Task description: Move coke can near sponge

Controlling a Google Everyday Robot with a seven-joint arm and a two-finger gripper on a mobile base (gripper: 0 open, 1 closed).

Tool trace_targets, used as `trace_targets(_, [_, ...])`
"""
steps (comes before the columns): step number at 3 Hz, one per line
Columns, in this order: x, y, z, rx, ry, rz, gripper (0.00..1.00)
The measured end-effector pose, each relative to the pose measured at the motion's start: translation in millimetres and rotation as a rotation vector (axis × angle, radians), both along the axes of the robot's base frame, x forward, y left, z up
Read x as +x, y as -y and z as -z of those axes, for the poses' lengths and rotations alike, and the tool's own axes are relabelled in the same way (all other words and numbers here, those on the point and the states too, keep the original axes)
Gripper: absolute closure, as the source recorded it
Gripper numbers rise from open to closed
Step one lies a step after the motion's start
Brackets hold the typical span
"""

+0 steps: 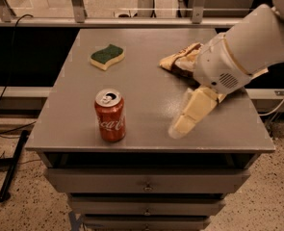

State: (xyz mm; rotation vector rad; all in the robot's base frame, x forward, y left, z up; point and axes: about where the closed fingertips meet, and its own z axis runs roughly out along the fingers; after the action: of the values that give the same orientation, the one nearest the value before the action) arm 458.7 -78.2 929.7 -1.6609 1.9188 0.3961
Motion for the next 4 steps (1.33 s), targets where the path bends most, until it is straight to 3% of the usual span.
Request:
trace_targets(1, [-1, -51, 9, 0.14, -0.005, -0.063, 0.0])
trace_targets(3, [-14, -134, 22, 0.353, -0.061, -0.152, 0.0])
trace_targets(4, [-13, -157, 28, 0.416, -0.071, -0.16, 0.1])
